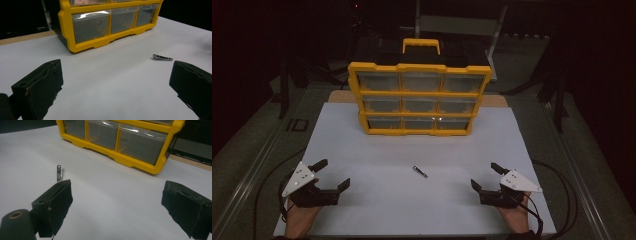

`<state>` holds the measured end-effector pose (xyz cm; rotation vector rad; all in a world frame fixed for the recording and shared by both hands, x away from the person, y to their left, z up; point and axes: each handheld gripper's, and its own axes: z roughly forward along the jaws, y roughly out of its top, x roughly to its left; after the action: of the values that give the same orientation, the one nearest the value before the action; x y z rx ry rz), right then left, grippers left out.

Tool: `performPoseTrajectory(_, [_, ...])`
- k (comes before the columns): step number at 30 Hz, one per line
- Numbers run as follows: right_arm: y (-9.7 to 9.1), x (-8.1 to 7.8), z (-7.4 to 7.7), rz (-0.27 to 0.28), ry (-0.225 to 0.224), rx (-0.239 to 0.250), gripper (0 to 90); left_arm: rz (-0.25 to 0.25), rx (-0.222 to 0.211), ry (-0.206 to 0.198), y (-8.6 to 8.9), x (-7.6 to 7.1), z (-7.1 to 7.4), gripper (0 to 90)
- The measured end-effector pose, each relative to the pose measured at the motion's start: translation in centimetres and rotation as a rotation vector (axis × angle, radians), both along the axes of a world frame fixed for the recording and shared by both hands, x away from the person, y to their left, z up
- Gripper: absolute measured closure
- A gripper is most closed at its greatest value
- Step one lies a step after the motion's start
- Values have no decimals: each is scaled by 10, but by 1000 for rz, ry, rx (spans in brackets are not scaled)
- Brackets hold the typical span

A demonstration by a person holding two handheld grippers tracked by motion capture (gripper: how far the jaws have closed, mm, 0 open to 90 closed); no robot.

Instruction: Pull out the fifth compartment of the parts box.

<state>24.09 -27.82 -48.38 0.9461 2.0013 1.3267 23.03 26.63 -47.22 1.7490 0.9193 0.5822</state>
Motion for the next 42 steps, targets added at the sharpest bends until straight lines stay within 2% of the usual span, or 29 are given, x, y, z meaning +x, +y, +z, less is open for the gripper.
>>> performPoseTrajectory(3, [2, 0, 0, 4, 15, 0, 88, 4, 0, -3, 0, -1, 0, 0])
performPoseTrajectory(7, [3, 0, 0, 3, 7, -6, 87, 9, 8, 2, -1, 0, -1, 0])
performPoseTrajectory(15, [8, 2, 3, -13, 22, 0, 88, 17, 15, 9, -3, 1, -3, 0])
performPoseTrajectory(23, [20, 8, 12, -10, 44, -64, 88, 22, 19, 12, -6, 1, -3, 0])
performPoseTrajectory(35, [34, 18, 23, -19, 63, -92, 89, 26, 29, 33, -8, 4, -5, 0])
performPoseTrajectory(42, [43, 24, 27, -10, 67, -110, 89, 35, 40, 30, -8, 3, -5, 0])
